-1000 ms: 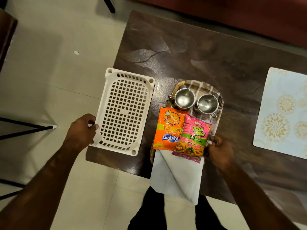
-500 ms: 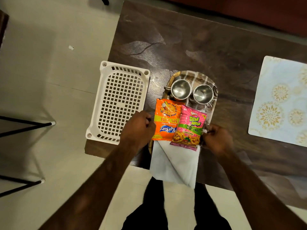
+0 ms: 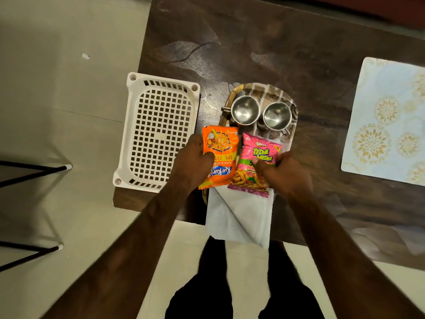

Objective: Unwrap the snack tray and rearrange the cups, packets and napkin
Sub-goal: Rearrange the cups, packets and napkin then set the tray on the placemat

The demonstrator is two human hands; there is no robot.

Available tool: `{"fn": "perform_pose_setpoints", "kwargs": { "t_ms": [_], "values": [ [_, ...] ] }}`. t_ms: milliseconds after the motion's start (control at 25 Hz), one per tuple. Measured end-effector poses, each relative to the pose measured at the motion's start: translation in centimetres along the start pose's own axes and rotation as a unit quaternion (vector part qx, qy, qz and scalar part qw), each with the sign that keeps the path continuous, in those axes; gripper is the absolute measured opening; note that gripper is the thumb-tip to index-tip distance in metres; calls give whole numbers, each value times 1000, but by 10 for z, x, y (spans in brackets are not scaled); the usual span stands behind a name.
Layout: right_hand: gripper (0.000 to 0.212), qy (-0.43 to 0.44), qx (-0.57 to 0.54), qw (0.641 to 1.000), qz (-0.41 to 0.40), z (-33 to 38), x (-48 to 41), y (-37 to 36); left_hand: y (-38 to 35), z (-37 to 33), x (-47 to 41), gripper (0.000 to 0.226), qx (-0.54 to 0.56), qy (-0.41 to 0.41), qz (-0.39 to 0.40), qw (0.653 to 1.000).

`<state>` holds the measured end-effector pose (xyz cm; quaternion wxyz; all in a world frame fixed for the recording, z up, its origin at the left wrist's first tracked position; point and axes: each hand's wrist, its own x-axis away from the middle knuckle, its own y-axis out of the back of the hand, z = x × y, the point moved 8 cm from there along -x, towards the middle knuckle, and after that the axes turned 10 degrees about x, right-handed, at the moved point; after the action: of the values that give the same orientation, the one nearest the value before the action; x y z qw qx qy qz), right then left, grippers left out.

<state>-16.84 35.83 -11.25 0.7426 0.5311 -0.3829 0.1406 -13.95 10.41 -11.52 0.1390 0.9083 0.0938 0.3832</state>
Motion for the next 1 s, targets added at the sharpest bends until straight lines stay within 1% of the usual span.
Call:
{"fn": "perform_pose_setpoints", "kwargs": {
  "t_ms": [80,160,280,360,440,560,640,720,760,840,920,1000],
  "values": [
    [72,-3,4,1000,-5,5,-2,-5,21,5,5,31,66,12,-16,998],
    [71,-10,-21,1000,-17,7,-5,-5,51,13,7,29,115,27,-48,992],
    [81,-27,-113,993,-3,2,-8,-12,106,22,1,29,142,27,-123,982],
    [86,-47,-183,982,22,-4,-13,-19,138,24,-13,26,109,16,-166,980],
    [81,-49,-244,967,56,3,-10,-20,162,23,-32,27,69,16,-188,980],
    [51,-20,-298,948,114,31,2,-23,180,21,-57,32,20,15,-188,982],
    [42,2,-323,935,147,57,13,-28,183,18,-66,35,-4,2,-184,983],
    [34,30,-330,930,161,87,18,-36,183,16,-66,42,-16,-2,-193,981],
    [33,35,-335,928,160,102,17,-42,184,14,-62,47,-35,-8,-209,977],
    [41,41,-344,928,138,129,10,-53,188,6,-47,51,-77,-44,-253,963],
    [49,52,-342,931,119,157,6,-58,188,3,-26,42,-69,-82,-291,951],
    [50,59,-341,930,124,173,0,-61,178,6,-5,30,-25,-103,-293,950]
  ]
}}
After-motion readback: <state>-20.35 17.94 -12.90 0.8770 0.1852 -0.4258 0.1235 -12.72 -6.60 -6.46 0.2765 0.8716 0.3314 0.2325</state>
